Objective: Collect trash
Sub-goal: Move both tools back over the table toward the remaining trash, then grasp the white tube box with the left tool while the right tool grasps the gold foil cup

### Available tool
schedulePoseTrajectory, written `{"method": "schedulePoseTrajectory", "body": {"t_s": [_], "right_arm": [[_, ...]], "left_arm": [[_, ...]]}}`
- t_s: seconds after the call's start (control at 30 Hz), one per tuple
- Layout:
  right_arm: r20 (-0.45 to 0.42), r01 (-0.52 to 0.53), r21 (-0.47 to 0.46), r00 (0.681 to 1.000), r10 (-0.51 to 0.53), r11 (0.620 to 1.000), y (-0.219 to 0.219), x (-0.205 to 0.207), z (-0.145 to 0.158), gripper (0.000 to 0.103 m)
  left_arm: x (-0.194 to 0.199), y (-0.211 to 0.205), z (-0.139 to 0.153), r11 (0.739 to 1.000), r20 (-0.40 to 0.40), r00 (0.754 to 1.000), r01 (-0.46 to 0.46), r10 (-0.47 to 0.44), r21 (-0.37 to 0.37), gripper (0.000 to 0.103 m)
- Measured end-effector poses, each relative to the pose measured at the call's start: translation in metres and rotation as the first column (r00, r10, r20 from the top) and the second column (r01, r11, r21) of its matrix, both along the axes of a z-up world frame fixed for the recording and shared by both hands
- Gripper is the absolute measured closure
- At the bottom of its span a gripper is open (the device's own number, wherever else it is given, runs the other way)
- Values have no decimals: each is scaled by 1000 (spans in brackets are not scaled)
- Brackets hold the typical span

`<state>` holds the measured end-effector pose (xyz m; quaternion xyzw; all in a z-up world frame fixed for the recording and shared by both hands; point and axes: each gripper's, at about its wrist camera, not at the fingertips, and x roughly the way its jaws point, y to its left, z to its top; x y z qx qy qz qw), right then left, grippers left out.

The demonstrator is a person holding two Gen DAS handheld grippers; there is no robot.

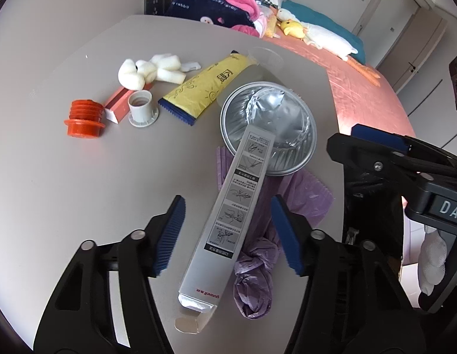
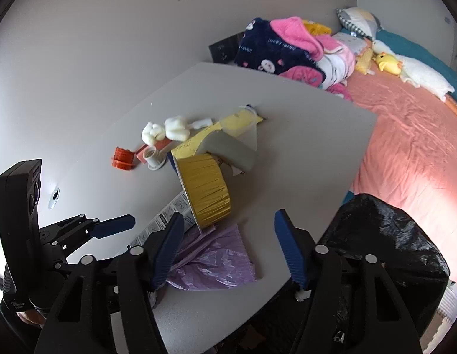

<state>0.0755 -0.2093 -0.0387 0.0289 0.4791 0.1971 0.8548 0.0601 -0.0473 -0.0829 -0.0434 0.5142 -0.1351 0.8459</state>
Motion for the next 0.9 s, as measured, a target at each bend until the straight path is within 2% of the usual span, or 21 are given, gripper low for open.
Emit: {"method": "schedulePoseTrajectory", "body": {"t_s": [0.07, 0.37, 0.67, 0.73, 0.9], "right_arm": [[-17, -11, -11, 1000, 11, 1000, 5, 4, -7, 47], [-20, -41, -47, 999, 40, 998, 22, 19, -22, 54], [-17, -76, -40, 997, 76, 996, 38, 33, -29, 59], [-15, -87, -36, 996, 87, 996, 41, 34, -29, 73], [2, -102, -21, 995, 102, 995, 45, 33, -24, 74]], "left_arm": [[1, 3, -4, 1000, -11, 1000, -4, 4, -4, 53], [2, 15, -15, 1000, -35, 999, -23, 23, -17, 57], [-2, 22, -14, 999, -16, 999, -39, 39, -26, 63], [-4, 28, -13, 998, -13, 998, -56, 56, -39, 64], [-12, 43, -7, 988, -6, 994, -110, 110, -112, 65]]}}
